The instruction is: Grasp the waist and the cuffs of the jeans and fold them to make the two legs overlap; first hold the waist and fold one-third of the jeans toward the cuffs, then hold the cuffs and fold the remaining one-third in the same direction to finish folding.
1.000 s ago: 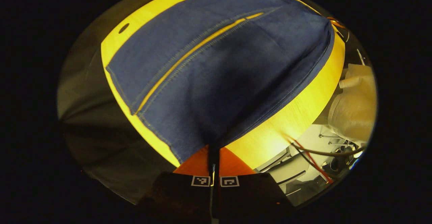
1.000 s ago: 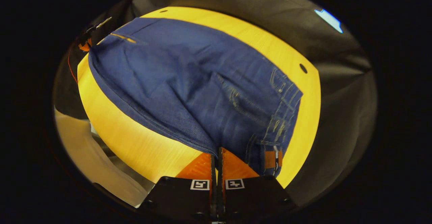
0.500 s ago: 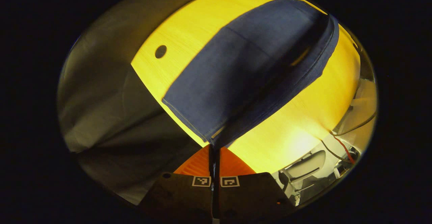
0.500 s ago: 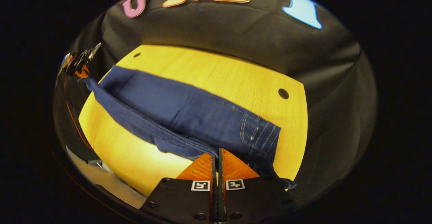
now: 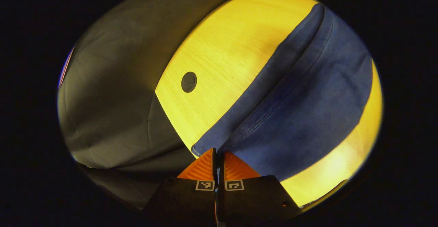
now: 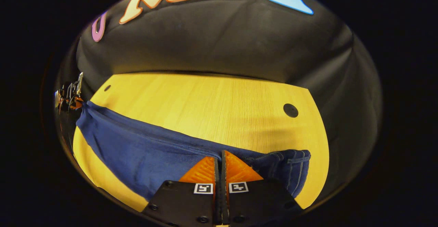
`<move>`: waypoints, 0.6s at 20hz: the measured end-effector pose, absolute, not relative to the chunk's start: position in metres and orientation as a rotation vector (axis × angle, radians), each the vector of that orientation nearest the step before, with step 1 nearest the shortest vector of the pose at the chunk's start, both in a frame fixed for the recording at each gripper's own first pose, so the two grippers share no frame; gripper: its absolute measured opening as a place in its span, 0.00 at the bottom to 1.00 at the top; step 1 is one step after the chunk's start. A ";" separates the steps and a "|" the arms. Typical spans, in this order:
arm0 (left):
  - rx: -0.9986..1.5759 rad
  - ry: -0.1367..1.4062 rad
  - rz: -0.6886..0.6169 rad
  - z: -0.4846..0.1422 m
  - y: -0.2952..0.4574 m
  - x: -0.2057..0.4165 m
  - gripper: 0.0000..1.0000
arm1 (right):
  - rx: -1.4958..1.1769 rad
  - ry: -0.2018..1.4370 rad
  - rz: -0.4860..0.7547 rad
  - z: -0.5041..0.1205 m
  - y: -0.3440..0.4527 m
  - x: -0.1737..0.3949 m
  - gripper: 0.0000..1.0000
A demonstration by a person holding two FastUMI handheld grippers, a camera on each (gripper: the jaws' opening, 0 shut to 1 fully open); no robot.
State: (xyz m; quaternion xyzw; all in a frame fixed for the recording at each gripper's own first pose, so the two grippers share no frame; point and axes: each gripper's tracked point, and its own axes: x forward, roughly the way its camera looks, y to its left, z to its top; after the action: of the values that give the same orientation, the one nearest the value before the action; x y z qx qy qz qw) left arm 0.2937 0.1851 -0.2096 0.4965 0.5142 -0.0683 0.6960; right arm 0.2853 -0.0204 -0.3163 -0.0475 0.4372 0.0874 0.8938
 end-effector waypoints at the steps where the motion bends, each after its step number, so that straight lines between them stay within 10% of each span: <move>1: 1.094 1.150 -0.141 -0.219 0.186 0.294 0.00 | -0.097 0.917 0.184 -0.324 -0.019 0.287 0.03; 7: 1.100 1.111 -0.101 -0.225 0.188 0.304 0.00 | -0.057 0.914 0.212 -0.333 -0.018 0.295 0.02; 9: 1.082 1.075 -0.076 -0.221 0.188 0.306 0.48 | -0.059 0.907 0.232 -0.331 -0.022 0.296 0.16; 11: 1.101 0.976 0.005 -0.205 0.194 0.313 1.00 | -0.088 0.888 0.229 -0.321 -0.040 0.295 0.72; 12: 1.097 0.933 0.040 -0.197 0.195 0.315 0.94 | -0.092 0.878 0.223 -0.312 -0.049 0.291 1.00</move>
State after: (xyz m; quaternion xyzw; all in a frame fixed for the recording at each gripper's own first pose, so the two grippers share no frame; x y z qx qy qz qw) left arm 0.3151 0.1953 -0.1967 0.5024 0.4272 0.0182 0.7515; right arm 0.2908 -0.0486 -0.3118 -0.0444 0.4241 0.1077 0.8981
